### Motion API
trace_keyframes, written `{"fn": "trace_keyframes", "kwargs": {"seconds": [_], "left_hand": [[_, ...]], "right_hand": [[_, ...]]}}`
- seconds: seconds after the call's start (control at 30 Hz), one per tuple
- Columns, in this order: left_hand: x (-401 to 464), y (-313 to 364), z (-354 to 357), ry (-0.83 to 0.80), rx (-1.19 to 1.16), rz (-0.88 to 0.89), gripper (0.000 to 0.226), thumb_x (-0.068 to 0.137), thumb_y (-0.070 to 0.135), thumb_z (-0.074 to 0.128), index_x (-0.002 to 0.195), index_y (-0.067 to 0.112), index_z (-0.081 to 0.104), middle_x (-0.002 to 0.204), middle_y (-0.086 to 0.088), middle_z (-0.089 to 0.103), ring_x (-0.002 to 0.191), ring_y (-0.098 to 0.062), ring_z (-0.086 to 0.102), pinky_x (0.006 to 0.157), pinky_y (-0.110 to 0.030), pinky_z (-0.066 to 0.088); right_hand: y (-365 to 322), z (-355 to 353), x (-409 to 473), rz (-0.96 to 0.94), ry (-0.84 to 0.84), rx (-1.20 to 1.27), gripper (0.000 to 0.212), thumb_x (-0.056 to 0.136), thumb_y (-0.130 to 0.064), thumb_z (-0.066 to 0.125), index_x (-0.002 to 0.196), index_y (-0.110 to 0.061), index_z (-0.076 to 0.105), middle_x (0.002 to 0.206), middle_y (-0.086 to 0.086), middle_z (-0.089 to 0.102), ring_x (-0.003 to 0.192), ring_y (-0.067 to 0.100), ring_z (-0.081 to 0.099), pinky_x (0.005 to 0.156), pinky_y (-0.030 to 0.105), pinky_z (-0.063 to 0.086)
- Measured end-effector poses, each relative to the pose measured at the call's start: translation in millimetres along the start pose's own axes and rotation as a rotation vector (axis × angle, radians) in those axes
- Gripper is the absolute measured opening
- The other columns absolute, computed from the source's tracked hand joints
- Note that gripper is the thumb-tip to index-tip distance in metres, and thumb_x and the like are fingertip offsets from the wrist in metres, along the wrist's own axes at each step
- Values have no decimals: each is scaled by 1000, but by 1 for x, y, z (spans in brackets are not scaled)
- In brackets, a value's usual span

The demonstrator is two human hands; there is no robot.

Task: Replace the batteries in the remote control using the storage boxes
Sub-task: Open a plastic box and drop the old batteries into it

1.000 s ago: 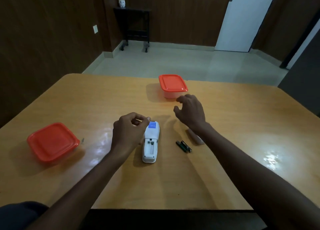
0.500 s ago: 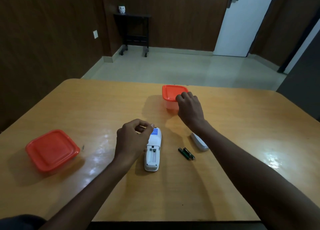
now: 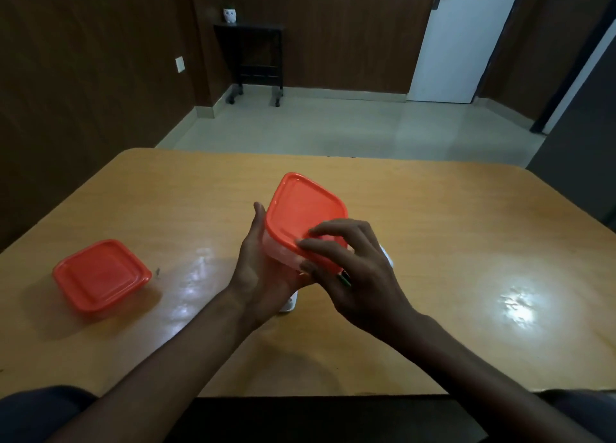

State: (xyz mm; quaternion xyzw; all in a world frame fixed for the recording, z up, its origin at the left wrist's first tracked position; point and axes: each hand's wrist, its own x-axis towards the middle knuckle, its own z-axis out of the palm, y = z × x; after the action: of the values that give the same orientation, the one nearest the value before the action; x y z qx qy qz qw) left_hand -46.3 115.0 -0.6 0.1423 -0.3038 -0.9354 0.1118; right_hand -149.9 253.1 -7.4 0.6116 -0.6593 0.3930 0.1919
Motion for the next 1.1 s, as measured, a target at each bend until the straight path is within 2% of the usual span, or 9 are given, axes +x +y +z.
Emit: {"fn": "trace_keyframes", "kwargs": {"seconds": [0.1,0.2,0.27,0.43,0.57,0.7,0.83,1.0,1.1], "left_hand": [[-2,0,-3,-40,-118,-37,90,90,75,41,145,3,45,137,-25,59,117,-43,63,94,-57,53],[0,1,-11,-71,-148,-86,100,85,79,46,149,2,39,144,-24,53,125,-42,55,116,-62,29],[1,0,-13,-87,-160,-92,103,83,81,46,148,1,40,145,-24,52,124,-41,54,120,-60,20],[-4,0,-3,-91,-180,-73,86,89,67,46,140,-3,47,136,-27,59,112,-41,64,100,-55,46],[-7,4,0,-60,-175,-46,81,91,61,46,143,-2,45,146,-27,50,124,-42,54,108,-58,37],[-7,3,-2,-28,-64,-21,76,93,60,39,137,0,58,136,-25,59,104,-38,64,89,-49,44],[-9,6,1,-29,-41,-10,73,93,58,38,127,0,66,127,-23,65,95,-37,69,80,-47,52],[-9,8,5,34,-48,-7,73,92,61,40,131,1,56,125,-28,66,100,-41,65,92,-54,43],[-11,10,5,31,-44,-2,74,92,62,40,129,1,55,128,-28,65,105,-44,67,94,-65,48]], "right_hand": [[10,-3,-5,-132,-152,14,40,99,-21,64,137,-9,61,145,12,56,138,27,48,113,42,41],[24,-5,-8,-289,-241,-95,45,101,-16,62,143,-1,53,154,15,47,147,28,38,117,46,38],[30,-4,-9,-337,-208,-147,47,99,-9,65,142,3,52,152,17,47,147,29,40,114,49,41],[24,6,-13,-384,-60,-213,45,93,0,68,136,8,56,145,23,53,142,34,47,110,52,45],[24,6,-10,-387,-10,-211,34,97,-2,61,130,10,61,140,24,58,138,34,51,110,50,46],[20,-1,-3,-362,47,-172,30,103,-9,54,120,12,68,131,24,65,130,31,59,105,47,51],[18,-3,-2,-359,76,-171,29,102,-8,54,118,12,68,130,25,65,130,31,59,106,47,51],[28,5,-6,-375,0,-195,40,90,1,72,127,11,61,138,26,59,137,34,52,110,49,46],[30,10,-9,-370,-28,-225,49,90,-9,76,132,10,59,143,25,55,140,36,48,107,51,47]]}}
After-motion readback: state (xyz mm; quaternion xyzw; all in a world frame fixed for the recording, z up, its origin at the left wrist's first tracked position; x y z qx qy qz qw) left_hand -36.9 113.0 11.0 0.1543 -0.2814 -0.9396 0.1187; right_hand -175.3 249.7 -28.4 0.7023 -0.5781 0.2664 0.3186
